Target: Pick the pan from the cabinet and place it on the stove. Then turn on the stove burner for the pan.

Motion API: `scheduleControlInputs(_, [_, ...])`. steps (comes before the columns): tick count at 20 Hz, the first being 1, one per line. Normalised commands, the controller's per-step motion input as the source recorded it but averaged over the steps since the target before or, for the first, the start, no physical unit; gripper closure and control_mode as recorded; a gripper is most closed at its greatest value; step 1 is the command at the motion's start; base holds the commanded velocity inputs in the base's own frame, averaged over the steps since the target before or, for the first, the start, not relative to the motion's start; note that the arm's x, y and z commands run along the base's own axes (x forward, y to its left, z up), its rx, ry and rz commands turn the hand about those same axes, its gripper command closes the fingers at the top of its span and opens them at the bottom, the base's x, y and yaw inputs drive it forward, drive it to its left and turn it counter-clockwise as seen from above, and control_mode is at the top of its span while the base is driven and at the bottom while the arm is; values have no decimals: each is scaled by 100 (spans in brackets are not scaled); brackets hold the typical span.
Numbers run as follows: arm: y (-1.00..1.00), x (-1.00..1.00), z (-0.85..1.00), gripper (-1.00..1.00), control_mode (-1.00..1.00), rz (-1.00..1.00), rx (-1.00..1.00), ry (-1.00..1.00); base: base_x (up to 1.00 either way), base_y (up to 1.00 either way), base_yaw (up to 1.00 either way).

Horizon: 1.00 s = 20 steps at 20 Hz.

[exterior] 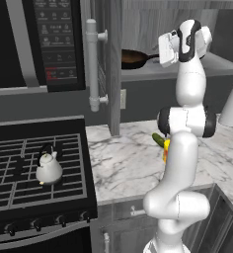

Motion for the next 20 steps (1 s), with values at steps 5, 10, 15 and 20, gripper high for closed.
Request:
scheduleControlInputs(5, [0,2,-32,-100,-100,0,0,0,0,0,0])
scheduleControlInputs(10, [0,2,-34,-100,-100,0,0,0,0,0,0])
scheduleControlInputs(15, [0,0,-37,-100,-100,0,0,0,0,0,0])
scheduleControlInputs(20, [1,0,-44,100,-100,0,0,0,0,0,0])
